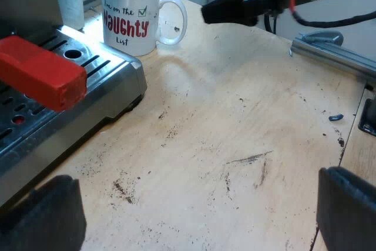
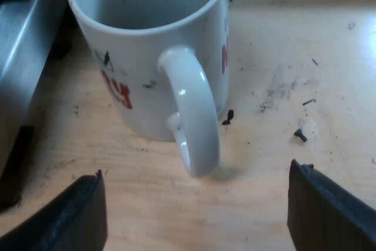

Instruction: Place mug into machine

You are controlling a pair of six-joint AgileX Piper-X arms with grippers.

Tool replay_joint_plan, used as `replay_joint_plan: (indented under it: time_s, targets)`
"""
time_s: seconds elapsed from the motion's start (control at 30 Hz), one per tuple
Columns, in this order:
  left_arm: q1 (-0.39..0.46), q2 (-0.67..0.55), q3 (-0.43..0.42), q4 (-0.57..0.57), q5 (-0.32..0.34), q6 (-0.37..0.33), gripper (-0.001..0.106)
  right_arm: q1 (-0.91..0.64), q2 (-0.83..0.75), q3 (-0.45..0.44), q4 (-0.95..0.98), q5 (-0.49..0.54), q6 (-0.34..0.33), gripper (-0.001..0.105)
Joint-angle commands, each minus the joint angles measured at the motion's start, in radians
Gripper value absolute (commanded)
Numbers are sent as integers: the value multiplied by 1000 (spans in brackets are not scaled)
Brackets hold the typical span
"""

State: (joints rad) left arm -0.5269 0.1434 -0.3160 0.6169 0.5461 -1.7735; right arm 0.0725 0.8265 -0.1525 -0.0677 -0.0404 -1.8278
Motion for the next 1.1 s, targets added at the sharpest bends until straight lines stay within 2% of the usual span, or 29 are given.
replay_joint_plan:
  time_s: [0.03,0.17,0.33,0.7,0.77,0.83,0.87,0.9,0.93,1.1]
  targets:
    - [-5,3,-2,-19,12,2,82,2,124,-4,-159,-9,-11,66]
    - [-5,3,-2,-19,12,2,82,2,268,-10,-274,-28,-11,65]
    - [-5,3,-2,-19,12,2,82,2,415,-46,-367,-32,-11,60]
    - [-5,3,-2,-19,12,2,82,2,549,-143,-379,-49,-11,56]
    - [-5,3,-2,-19,12,2,82,2,552,-147,-377,-69,-11,50]
    - [-5,3,-2,-19,12,2,82,2,551,-147,-378,-73,-11,26]
    - [-5,3,-2,-19,12,2,82,2,551,-147,-378,-73,-11,24]
    - [-5,3,-2,-19,12,2,82,2,551,-147,-374,-73,-11,6]
    - [-5,3,-2,-19,12,2,82,2,551,-147,-369,-80,-6,0]
    - [-5,3,-2,-19,8,2,82,2,520,-147,-340,-99,-11,0]
